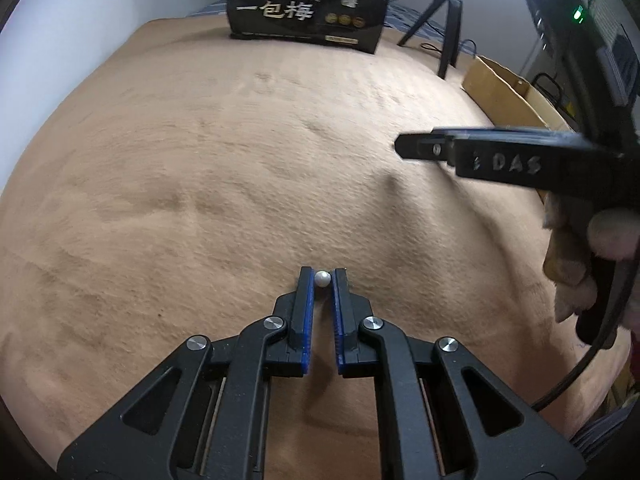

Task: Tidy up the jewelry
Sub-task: 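Close the right tool on the second pearl earring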

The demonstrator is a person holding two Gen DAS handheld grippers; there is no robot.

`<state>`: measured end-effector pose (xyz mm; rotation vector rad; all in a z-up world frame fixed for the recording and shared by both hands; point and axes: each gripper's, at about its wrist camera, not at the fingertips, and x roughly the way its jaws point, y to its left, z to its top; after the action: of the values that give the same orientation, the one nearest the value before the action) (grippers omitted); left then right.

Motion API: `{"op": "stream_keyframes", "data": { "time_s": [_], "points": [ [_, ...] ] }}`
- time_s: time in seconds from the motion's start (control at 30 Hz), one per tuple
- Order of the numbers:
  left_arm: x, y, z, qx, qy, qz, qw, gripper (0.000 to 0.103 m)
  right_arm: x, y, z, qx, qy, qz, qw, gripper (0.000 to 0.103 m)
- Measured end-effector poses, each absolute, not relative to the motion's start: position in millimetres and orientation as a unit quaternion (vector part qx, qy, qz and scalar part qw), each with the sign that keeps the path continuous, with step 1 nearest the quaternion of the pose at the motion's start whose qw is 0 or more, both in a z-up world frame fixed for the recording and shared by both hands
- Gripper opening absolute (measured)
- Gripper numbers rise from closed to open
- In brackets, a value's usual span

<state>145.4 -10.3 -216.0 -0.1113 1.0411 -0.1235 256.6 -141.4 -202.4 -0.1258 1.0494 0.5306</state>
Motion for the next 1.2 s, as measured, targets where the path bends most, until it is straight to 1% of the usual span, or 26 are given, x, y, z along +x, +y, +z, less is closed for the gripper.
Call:
{"op": "stream_keyframes", "data": {
  "time_s": [0.07,0.27,0.33,0.4,0.43,0.6,0.8,1.2],
  "points": [
    [146,-7,-216,-0.057,0.496,-0.056,0.864,0.007,260,-138,-207,-0.060,0.499,0.248,0.828,0.034],
    [146,-3,-217,-0.065,0.495,-0.057,0.865,0.007,268,-130,-211,-0.069,0.498,0.244,0.829,0.034],
    [146,-3,-217,-0.066,0.494,-0.057,0.865,0.007,268,-126,-212,-0.084,0.496,0.245,0.829,0.025],
    [144,-2,-216,-0.067,0.494,-0.057,0.865,0.007,268,-123,-213,-0.094,0.495,0.248,0.827,0.008],
    [145,-2,-216,-0.067,0.494,-0.057,0.865,0.006,268,-122,-213,-0.095,0.496,0.250,0.826,0.007],
    [143,0,-213,-0.072,0.491,-0.054,0.867,0.006,264,-122,-210,-0.098,0.492,0.256,0.826,0.007],
    [141,5,-201,-0.086,0.483,-0.051,0.870,0.006,248,-132,-189,-0.089,0.480,0.261,0.833,0.007],
    [142,-8,-162,-0.092,0.448,-0.071,0.887,0.006,218,-182,-126,-0.068,0.449,0.242,0.857,0.007]
  ]
}}
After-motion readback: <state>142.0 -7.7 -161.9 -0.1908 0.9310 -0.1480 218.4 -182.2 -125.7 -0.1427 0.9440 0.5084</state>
